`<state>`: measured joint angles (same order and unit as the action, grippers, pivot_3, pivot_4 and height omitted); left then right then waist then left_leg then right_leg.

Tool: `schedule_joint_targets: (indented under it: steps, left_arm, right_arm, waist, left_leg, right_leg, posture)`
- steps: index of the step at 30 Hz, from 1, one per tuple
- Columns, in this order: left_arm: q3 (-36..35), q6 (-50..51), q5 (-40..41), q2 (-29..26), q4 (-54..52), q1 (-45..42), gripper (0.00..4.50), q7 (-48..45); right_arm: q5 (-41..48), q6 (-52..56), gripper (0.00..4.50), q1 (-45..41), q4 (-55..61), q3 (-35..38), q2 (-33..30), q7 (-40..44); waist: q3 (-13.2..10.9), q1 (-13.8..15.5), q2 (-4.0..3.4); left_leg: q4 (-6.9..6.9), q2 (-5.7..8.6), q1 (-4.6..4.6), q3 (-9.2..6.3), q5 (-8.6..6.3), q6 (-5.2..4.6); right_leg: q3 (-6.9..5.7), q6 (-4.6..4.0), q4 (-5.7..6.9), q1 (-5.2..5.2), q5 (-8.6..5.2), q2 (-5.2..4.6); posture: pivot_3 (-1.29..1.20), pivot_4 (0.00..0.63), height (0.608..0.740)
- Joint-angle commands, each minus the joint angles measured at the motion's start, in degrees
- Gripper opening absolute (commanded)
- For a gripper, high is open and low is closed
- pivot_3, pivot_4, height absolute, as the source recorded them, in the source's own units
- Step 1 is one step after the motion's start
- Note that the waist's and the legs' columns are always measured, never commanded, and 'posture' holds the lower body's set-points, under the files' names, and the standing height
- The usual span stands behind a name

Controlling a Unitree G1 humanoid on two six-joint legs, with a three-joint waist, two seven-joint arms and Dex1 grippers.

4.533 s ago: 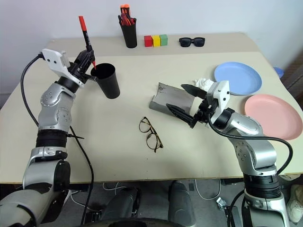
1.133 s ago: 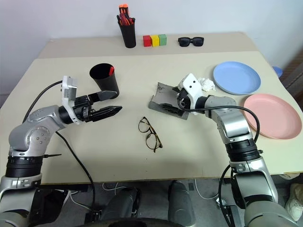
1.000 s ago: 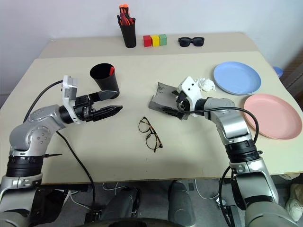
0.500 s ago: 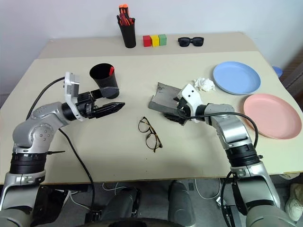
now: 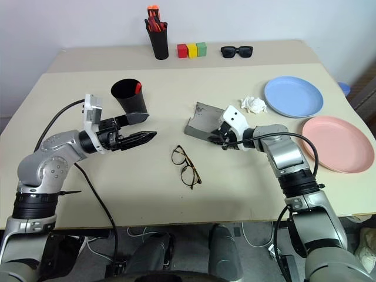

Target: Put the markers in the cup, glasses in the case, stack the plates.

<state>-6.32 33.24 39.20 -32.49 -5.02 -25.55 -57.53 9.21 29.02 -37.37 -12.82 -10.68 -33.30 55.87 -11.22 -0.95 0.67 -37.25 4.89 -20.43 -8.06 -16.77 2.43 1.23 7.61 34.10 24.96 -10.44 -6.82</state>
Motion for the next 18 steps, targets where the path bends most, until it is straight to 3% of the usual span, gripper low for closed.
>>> schedule_joint_targets:
  steps: [1, 5, 13, 18]
  left_arm:
    - [-1.04, -0.92, 0.26, -0.18, -1.70, -0.55, 4.50, 0.37]
    - [-0.71, -1.16, 0.04, -0.09, -1.36, -0.91, 4.50, 0.38]
    - [-0.39, -1.72, -0.77, -0.22, -0.71, -1.11, 4.50, 0.14]
    - [-0.32, -2.04, -1.03, 0.04, -0.65, -1.01, 4.50, 0.13]
  right_arm:
    - [-0.18, 0.37, 1.16, -2.22, 0.34, 0.33, -0.43, 0.84]
    - [-0.56, 0.71, 0.02, -2.84, 0.03, -0.10, -0.77, 1.96]
    - [-0.03, 0.88, 0.02, -2.41, 2.60, 0.54, -2.28, 4.90]
    - [4.54, 2.09, 0.02, -2.06, 6.17, 2.18, -6.27, 12.44]
  waist:
    - [0.00, -0.02, 0.00]
    - [0.00, 0.01, 0.00]
    - [0.00, 0.02, 0.00]
    - [0.00, 0.05, 0.00]
  left_leg:
    - [0.00, 0.00, 0.00, 0.00, 0.00, 0.00]
    - [0.01, 0.00, 0.00, 0.00, 0.00, 0.00]
    - [0.00, 0.00, -0.02, 0.00, 0.00, 0.00]
    - [0.01, 0.00, -0.03, 0.00, 0.00, 0.00]
  right_leg:
    - [0.00, 0.00, 0.00, 0.00, 0.00, 0.00]
    - [0.00, 0.00, 0.00, 0.00, 0.00, 0.00]
    - [0.00, 0.00, -0.01, 0.01, 0.00, 0.00]
    - [0.00, 0.00, -0.02, 0.02, 0.00, 0.00]
  posture:
    - [0.00, 0.150, 0.740]
    - [0.00, 0.150, 0.740]
    - [0.00, 0.150, 0.740]
    - [0.00, 0.150, 0.740]
